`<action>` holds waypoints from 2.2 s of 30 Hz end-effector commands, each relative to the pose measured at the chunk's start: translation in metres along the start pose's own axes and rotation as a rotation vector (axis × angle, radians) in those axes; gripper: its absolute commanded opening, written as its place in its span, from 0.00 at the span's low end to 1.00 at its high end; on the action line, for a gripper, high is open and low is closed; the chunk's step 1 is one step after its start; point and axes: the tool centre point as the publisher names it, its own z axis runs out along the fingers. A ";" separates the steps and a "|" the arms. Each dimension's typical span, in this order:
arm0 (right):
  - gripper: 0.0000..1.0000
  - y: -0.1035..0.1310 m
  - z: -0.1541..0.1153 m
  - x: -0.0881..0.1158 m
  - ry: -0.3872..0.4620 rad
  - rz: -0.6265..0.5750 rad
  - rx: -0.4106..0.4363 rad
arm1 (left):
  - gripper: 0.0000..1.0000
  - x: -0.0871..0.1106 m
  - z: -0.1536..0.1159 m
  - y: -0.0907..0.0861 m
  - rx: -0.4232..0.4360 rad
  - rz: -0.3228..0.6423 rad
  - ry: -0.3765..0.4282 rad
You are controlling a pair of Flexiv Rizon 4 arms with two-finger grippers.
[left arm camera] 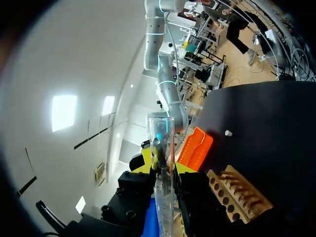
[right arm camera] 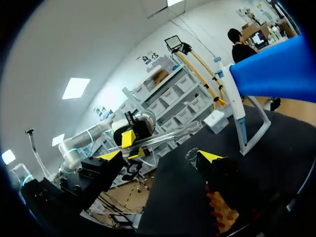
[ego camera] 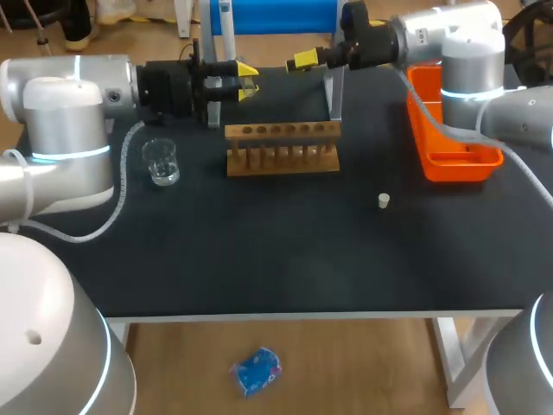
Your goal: Invert the test tube, pick up the pipette, mount the tip to pipette, aspirate from beaker and dispense into the tube, eject the tip, return the pipette, and cap with the stopper.
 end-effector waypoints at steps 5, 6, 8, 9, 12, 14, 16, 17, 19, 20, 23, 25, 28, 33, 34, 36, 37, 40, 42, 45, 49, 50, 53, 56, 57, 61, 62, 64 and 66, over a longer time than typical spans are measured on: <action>1.00 0.005 -0.009 -0.015 -0.108 -0.303 0.170 | 0.00 -0.015 -0.007 0.000 -0.028 -0.265 0.023; 1.00 0.004 -0.010 -0.015 -0.146 -0.372 0.221 | 0.00 -0.020 -0.009 -0.002 -0.026 -0.279 0.013; 1.00 0.001 -0.010 -0.015 -0.199 -0.491 0.293 | 0.00 -0.027 -0.012 -0.004 -0.056 -0.373 0.053; 1.00 -0.001 -0.011 -0.016 -0.217 -0.539 0.327 | 0.00 -0.031 -0.012 -0.007 -0.044 -0.395 0.035; 1.00 -0.007 -0.016 -0.015 -0.298 -0.714 0.442 | 0.00 -0.039 -0.012 -0.012 -0.077 -0.543 0.081; 1.00 -0.013 -0.020 -0.015 -0.352 -0.865 0.544 | 0.00 -0.041 -0.010 -0.016 -0.067 -0.693 0.087; 1.00 -0.018 -0.024 -0.014 -0.351 -0.928 0.519 | 0.00 -0.039 -0.006 -0.018 -0.085 -0.715 0.129; 1.00 -0.018 -0.024 -0.014 -0.351 -0.928 0.519 | 0.00 -0.039 -0.006 -0.018 -0.085 -0.715 0.129; 1.00 -0.018 -0.024 -0.014 -0.351 -0.928 0.519 | 0.00 -0.039 -0.006 -0.018 -0.085 -0.715 0.129; 1.00 -0.018 -0.024 -0.014 -0.351 -0.928 0.519 | 0.00 -0.039 -0.006 -0.018 -0.085 -0.715 0.129; 1.00 -0.018 -0.024 -0.014 -0.351 -0.928 0.519 | 0.00 -0.039 -0.006 -0.018 -0.085 -0.715 0.129; 1.00 -0.018 -0.024 -0.014 -0.351 -0.928 0.519 | 0.00 -0.039 -0.006 -0.018 -0.085 -0.715 0.129; 1.00 -0.018 -0.024 -0.014 -0.351 -0.928 0.519 | 0.00 -0.039 -0.006 -0.018 -0.085 -0.715 0.129; 1.00 -0.036 -0.037 -0.017 -0.350 -0.941 0.482 | 0.00 -0.045 0.002 -0.022 -0.041 -0.795 0.086; 1.00 -0.040 -0.040 -0.017 -0.364 -0.934 0.487 | 0.00 -0.046 0.004 -0.023 -0.024 -0.807 0.070; 1.00 -0.047 -0.046 -0.016 -0.361 -0.928 0.479 | 0.00 -0.048 0.010 -0.022 -0.032 -0.804 0.074; 1.00 -0.050 -0.048 -0.016 -0.365 -0.922 0.481 | 0.00 -0.048 0.013 -0.022 -0.009 -0.823 0.067; 1.00 -0.058 -0.055 -0.015 -0.378 -0.908 0.477 | 0.00 -0.047 0.024 -0.022 0.001 -0.828 0.078; 1.00 -0.064 -0.060 -0.015 -0.392 -0.902 0.483 | 0.00 -0.047 0.032 -0.022 0.019 -0.841 0.076; 1.00 -0.074 -0.066 -0.016 -0.423 -0.893 0.482 | 0.00 -0.043 0.043 -0.022 0.051 -0.862 0.093; 1.00 -0.084 -0.077 -0.021 -0.465 -0.895 0.482 | 0.00 -0.035 0.059 -0.020 0.085 -0.899 0.130; 1.00 -0.088 -0.080 -0.024 -0.477 -0.892 0.477 | 0.00 -0.033 0.062 -0.019 0.094 -0.917 0.143; 1.00 -0.091 -0.085 -0.029 -0.487 -0.881 0.462 | 0.00 -0.027 0.070 -0.013 0.096 -0.954 0.170; 1.00 -0.096 -0.088 -0.036 -0.478 -0.852 0.466 | 0.00 -0.025 0.075 -0.008 0.102 -0.983 0.182; 1.00 -0.097 -0.087 -0.038 -0.469 -0.833 0.469 | 0.00 -0.024 0.076 -0.007 0.105 -0.996 0.184; 1.00 -0.103 -0.084 -0.044 -0.436 -0.767 0.477 | 0.00 -0.021 0.079 -0.003 0.112 -1.013 0.195; 1.00 -0.105 -0.083 -0.046 -0.429 -0.758 0.475 | 0.00 -0.021 0.080 -0.002 0.114 -1.015 0.197; 1.00 -0.109 -0.081 -0.049 -0.419 -0.730 0.476 | 0.00 -0.020 0.080 0.000 0.116 -1.020 0.200; 1.00 -0.112 -0.080 -0.053 -0.411 -0.718 0.473 | 0.00 -0.019 0.080 0.002 0.116 -1.024 0.203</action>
